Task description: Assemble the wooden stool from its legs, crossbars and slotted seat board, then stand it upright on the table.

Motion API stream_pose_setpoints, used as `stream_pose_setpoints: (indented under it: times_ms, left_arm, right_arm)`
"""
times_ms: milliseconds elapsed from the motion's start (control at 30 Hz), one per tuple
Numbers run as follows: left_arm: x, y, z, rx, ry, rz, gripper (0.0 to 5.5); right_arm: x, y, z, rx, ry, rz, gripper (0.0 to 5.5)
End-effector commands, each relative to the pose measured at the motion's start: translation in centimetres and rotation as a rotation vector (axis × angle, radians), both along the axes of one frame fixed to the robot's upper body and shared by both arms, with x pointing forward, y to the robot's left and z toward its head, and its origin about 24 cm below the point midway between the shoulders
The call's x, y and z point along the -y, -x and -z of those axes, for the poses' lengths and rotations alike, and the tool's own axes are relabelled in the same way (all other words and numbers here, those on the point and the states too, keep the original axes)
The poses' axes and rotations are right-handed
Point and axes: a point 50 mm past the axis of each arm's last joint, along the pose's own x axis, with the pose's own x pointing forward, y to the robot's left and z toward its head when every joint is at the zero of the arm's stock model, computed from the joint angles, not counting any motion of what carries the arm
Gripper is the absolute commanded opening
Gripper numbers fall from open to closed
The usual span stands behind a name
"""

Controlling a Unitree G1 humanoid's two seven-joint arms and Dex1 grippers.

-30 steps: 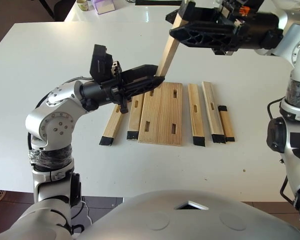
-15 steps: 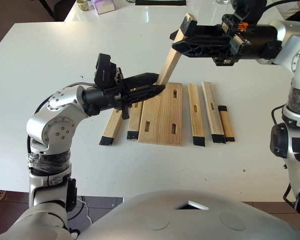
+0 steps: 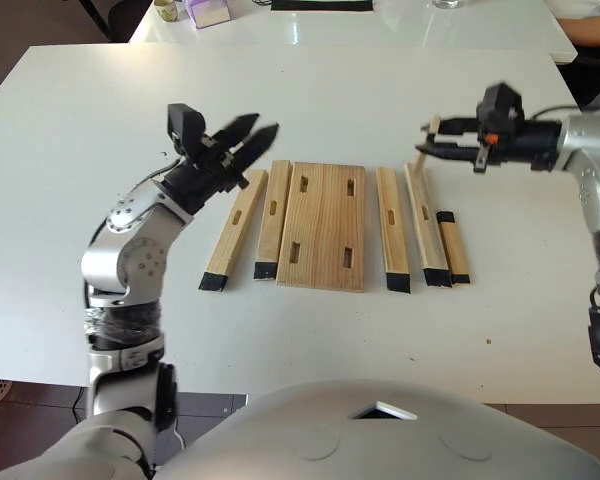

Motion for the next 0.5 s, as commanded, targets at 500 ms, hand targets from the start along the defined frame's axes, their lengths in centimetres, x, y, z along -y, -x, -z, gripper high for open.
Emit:
stream_pose_setpoints:
  times_ms: [500]
  left_arm:
    - [0.53, -0.52, 0.52, -0.083, 0.228, -0.288, 2.36]
  right_arm:
    - [2.18, 2.13, 1.01, -0.087, -0.031, -0.137, 1.30]
